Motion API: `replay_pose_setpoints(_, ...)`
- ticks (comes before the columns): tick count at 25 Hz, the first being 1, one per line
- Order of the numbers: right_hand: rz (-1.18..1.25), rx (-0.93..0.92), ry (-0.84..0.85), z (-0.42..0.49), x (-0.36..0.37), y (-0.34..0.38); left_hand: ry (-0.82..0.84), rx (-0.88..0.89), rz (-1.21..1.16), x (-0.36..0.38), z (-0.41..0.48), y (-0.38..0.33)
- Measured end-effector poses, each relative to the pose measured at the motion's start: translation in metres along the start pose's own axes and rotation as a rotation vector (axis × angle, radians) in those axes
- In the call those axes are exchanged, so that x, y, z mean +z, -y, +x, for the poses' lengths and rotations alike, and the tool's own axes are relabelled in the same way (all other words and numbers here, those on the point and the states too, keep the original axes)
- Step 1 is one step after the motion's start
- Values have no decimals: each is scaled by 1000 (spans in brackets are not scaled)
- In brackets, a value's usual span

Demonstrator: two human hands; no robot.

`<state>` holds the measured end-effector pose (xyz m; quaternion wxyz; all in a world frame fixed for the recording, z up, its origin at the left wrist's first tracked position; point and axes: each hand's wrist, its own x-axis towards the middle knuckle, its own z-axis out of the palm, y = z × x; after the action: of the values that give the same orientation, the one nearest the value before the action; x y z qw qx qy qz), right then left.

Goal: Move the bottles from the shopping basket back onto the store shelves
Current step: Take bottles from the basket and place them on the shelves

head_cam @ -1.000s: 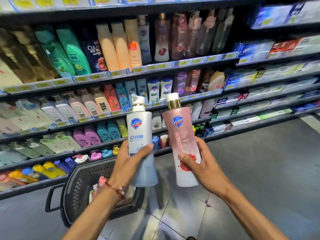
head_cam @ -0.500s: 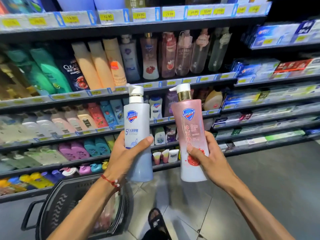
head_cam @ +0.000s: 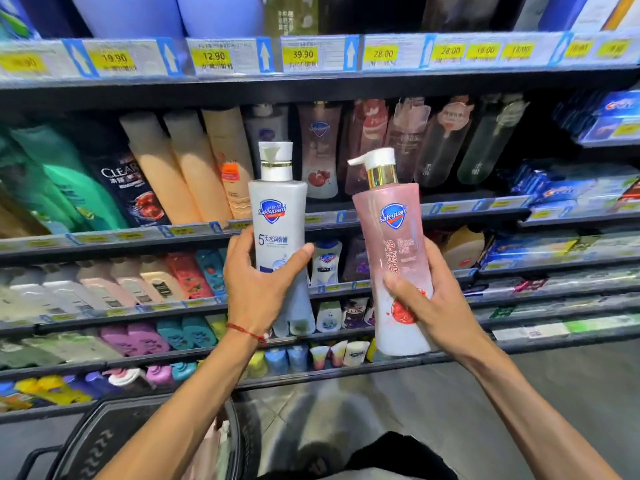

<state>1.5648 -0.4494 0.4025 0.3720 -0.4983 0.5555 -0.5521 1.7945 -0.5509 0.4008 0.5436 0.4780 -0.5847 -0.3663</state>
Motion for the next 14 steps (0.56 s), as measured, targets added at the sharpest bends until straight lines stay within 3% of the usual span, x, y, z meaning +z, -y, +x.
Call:
replay_pose_setpoints(5,35,2,55,51,-4,-1,-135,124,129,19,36,-5)
replay_pose_setpoints(14,42,-51,66,100,-27,-5,-212,317,117,56,70,-15)
